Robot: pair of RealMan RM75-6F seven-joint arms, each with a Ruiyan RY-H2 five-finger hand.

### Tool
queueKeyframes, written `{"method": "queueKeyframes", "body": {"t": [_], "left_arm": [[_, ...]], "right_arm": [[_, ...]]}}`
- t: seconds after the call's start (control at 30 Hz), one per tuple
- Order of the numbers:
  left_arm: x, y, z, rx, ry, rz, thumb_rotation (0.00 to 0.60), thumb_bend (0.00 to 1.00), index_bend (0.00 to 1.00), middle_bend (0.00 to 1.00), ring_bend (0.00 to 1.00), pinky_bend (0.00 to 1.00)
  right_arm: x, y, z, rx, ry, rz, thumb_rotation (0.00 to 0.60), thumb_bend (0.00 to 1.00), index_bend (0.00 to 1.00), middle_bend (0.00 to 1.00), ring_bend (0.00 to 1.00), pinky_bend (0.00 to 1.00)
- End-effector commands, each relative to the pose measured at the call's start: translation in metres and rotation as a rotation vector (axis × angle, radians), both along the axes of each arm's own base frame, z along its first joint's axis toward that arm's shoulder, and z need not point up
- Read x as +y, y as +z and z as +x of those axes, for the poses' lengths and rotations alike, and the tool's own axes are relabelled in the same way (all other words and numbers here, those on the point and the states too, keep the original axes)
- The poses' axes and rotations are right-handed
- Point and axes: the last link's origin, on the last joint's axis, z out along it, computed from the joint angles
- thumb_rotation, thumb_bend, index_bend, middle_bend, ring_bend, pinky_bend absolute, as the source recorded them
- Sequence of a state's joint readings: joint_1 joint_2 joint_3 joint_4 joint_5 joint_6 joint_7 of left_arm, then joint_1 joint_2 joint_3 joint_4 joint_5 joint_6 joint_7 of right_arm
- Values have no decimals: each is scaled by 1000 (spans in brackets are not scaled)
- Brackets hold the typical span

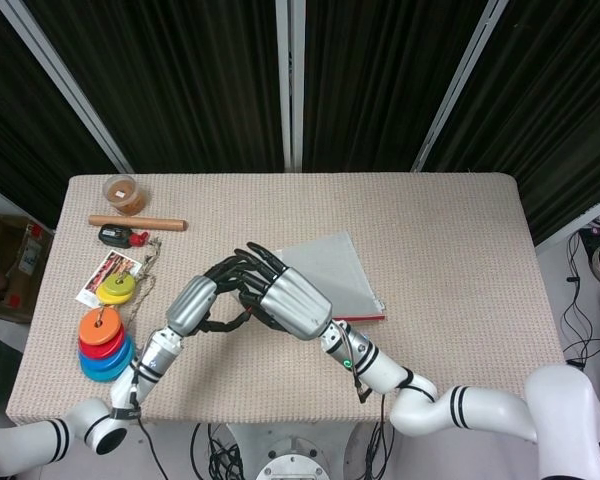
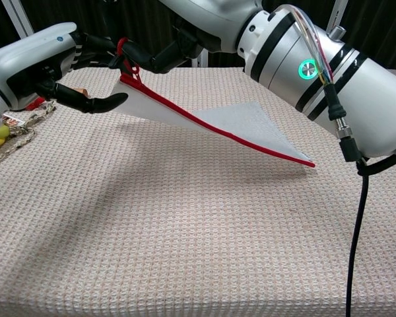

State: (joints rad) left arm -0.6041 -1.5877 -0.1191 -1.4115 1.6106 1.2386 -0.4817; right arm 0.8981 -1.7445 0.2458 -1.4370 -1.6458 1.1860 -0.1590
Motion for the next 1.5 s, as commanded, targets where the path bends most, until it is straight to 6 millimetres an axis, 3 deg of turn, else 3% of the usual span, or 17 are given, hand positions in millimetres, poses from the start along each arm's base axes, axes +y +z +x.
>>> {"method": "queueKeyframes", "body": {"t": [0.03, 0.43, 1.5], "left_arm": [[0, 0, 1, -11, 1, 1, 600, 335, 570, 222, 92, 167], [-3, -3, -2, -88, 36, -57, 600, 399, 678, 320, 139, 175], [0, 9, -34, -389, 184, -175, 600, 480, 695, 336, 151, 175]], "right_arm": [[0, 0, 0, 0, -1, -2, 600, 495, 821, 218, 7, 0], [1, 0, -8, -15, -13, 0, 600, 495, 825, 220, 7, 0], [11, -6, -76, 47, -108, -54, 600, 498, 849, 220, 8, 0]]}}
